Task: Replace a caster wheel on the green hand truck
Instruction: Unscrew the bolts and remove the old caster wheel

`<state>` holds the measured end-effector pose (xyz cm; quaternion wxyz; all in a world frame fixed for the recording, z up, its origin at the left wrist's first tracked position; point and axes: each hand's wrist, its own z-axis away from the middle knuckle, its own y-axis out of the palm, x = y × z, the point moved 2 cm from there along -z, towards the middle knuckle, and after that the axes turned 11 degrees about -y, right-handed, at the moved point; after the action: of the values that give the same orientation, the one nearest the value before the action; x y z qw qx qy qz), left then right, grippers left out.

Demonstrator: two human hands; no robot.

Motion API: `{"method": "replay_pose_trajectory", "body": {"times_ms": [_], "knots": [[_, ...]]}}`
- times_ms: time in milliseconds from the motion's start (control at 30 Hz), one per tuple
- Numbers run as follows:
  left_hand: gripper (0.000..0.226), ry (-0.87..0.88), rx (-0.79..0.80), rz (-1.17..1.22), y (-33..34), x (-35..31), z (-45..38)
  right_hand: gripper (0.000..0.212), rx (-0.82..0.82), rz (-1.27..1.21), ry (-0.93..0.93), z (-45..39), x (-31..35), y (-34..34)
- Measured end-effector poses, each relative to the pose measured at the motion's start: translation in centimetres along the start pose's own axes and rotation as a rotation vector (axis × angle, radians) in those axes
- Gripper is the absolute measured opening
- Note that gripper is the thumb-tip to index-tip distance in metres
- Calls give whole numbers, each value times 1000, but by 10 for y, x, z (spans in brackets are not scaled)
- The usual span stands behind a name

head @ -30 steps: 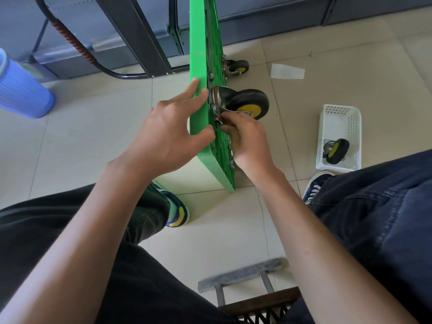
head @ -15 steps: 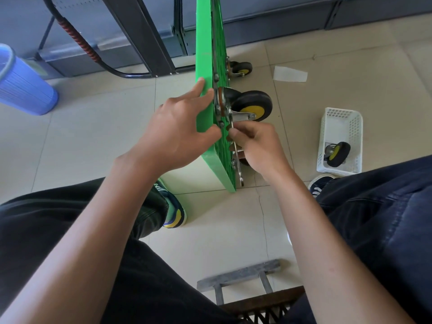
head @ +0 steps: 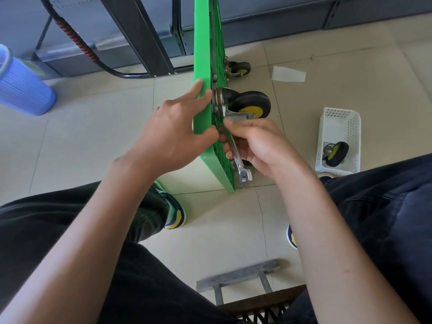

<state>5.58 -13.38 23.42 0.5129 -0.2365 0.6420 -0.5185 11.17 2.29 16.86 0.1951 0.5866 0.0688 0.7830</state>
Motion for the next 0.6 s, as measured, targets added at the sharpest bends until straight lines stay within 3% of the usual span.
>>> {"method": "replay_pose_trajectory", "body": {"times_ms": [333, 600], "knots": [[73, 2, -11, 11, 0, -1, 1, 24, -40, 69, -37, -6, 3, 13], [73, -4, -13, 12, 0, -3, 1, 13, -49, 340, -126, -10, -6, 7]]}}
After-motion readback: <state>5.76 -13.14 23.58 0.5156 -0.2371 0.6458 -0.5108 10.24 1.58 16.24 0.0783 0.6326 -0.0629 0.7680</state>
